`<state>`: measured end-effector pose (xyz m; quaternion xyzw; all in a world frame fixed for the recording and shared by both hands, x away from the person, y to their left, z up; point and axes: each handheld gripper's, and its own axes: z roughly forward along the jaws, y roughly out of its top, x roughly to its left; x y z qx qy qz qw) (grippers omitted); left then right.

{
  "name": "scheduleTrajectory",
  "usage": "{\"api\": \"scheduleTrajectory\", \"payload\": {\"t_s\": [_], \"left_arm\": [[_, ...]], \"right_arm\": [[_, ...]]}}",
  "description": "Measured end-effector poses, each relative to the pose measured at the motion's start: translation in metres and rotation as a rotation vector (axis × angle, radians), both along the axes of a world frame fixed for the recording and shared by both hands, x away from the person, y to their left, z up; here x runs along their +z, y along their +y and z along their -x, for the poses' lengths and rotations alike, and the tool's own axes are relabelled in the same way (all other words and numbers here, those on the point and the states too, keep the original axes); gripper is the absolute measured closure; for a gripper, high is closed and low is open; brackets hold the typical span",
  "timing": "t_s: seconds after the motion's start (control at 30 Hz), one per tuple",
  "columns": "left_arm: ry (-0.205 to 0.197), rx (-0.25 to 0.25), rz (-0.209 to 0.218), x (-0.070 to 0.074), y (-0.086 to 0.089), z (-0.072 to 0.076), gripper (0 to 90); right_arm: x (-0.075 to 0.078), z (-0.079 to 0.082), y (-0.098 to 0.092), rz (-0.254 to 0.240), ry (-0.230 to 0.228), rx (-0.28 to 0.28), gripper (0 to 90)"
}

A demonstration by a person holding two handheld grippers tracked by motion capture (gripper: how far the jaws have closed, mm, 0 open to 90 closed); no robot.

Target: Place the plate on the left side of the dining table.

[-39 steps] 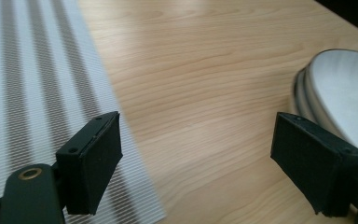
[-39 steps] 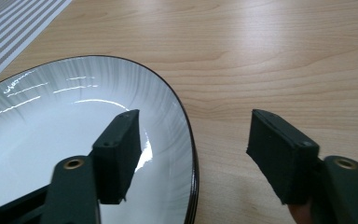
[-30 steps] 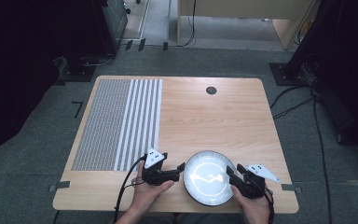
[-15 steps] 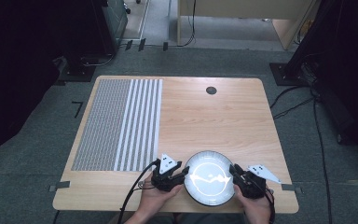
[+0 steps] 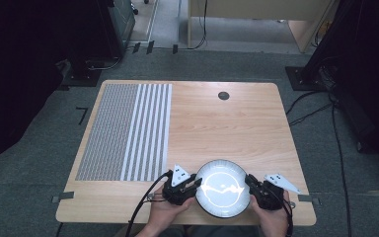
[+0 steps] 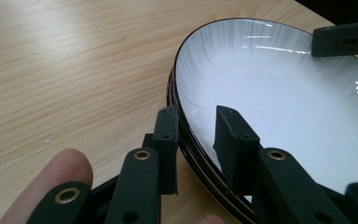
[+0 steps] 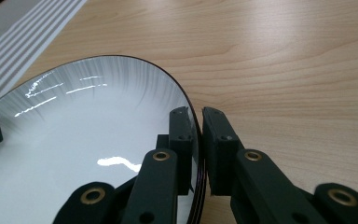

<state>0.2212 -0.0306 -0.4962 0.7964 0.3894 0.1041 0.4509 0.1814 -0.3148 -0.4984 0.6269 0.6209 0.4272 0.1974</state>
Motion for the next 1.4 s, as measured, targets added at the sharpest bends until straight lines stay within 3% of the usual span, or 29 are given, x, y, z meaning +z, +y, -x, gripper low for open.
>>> {"api": "scheduleTrajectory", "payload": {"t_s": [0.07, 0.1, 0.17, 0.33, 0.4, 0.53, 0.77, 0.8, 0.87, 1.0, 1.1, 1.13, 1.17, 1.2, 1.4], "left_arm": [[-0.002, 0.001, -0.001, 0.000, 0.000, 0.000, 71.0], [-0.006, 0.005, -0.002, 0.000, 0.000, 0.001, 71.5], [-0.010, 0.006, -0.003, 0.001, -0.001, 0.001, 72.1], [-0.005, 0.008, 0.007, 0.001, 0.001, -0.001, 74.5], [-0.010, 0.013, 0.008, 0.002, 0.000, 0.000, 75.8], [-0.010, 0.014, 0.009, 0.002, 0.001, 0.000, 76.5], [-0.012, 0.010, 0.006, 0.003, 0.001, -0.001, 77.9], [-0.017, 0.013, 0.001, 0.004, 0.001, -0.002, 80.0], [-0.018, 0.010, 0.000, 0.004, 0.001, -0.002, 80.7], [-0.019, 0.003, -0.001, 0.004, 0.001, -0.002, 81.1], [-0.021, -0.003, 0.000, 0.005, 0.002, -0.003, 80.8], [-0.018, -0.005, 0.003, 0.005, 0.002, -0.003, 80.5], [-0.018, -0.005, 0.003, 0.005, 0.002, -0.003, 80.3], [-0.018, -0.006, 0.000, 0.005, 0.002, -0.003, 79.8], [-0.016, -0.005, -0.005, 0.004, 0.001, -0.002, 78.6]], "right_arm": [[0.000, 0.000, -0.001, -0.010, 0.001, 0.002, 83.6], [-0.001, -0.002, -0.006, -0.065, 0.018, 0.004, 84.0], [-0.001, -0.003, -0.009, -0.111, 0.038, -0.006, 84.4], [0.001, -0.002, -0.008, -0.100, 0.049, -0.008, 84.9], [0.000, -0.002, -0.013, -0.150, 0.061, -0.015, 85.2], [0.000, -0.002, -0.014, -0.171, 0.065, -0.021, 85.3], [0.001, 0.001, -0.013, -0.166, 0.051, -0.032, 85.7], [0.003, 0.003, -0.014, -0.173, 0.024, -0.035, 89.8], [0.006, 0.004, -0.016, -0.193, 0.016, -0.040, 89.8], [0.011, 0.005, -0.013, -0.132, 0.008, -0.033, 89.8], [0.007, 0.003, -0.018, -0.200, 0.037, -0.035, 89.6], [0.003, 0.002, -0.023, -0.256, 0.048, -0.027, 88.8], [0.003, 0.002, -0.023, -0.256, 0.048, -0.027, 88.8], [0.002, 0.002, -0.025, -0.286, 0.054, -0.024, 85.9], [0.004, 0.005, -0.024, -0.277, 0.093, -0.033, 87.0]]}}
